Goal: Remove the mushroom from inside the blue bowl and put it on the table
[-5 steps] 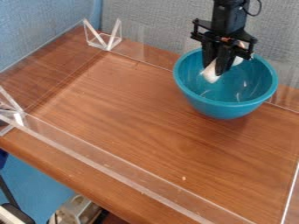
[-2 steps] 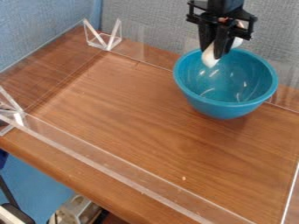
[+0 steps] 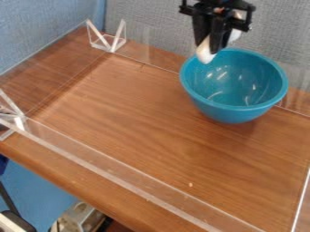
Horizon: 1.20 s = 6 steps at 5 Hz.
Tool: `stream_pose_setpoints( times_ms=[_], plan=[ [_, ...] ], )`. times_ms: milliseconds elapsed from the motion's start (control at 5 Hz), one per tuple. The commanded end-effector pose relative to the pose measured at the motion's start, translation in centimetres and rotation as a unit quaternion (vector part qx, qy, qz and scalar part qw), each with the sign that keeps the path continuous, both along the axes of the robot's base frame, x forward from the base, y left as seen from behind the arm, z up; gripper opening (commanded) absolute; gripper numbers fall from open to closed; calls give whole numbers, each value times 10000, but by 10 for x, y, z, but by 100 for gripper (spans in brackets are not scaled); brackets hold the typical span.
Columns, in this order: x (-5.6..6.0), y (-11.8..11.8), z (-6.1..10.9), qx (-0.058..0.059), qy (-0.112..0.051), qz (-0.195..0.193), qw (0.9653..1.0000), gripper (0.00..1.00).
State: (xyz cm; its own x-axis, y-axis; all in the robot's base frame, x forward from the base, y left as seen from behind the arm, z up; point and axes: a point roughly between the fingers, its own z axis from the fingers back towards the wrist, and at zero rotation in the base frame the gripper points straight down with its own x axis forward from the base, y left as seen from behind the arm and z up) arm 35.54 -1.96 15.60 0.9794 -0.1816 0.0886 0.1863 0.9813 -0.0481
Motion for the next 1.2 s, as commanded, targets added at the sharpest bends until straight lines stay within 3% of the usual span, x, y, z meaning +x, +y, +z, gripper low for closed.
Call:
stream_pose_setpoints(
  times_ms=[0, 600, 1000],
  plan=[
    [-21, 14, 23, 28, -248, 167, 9995, 0],
    [-69, 45, -7, 180, 205, 377, 9989, 0],
    [-81, 65, -29, 232, 405, 337, 9983, 0]
  ],
)
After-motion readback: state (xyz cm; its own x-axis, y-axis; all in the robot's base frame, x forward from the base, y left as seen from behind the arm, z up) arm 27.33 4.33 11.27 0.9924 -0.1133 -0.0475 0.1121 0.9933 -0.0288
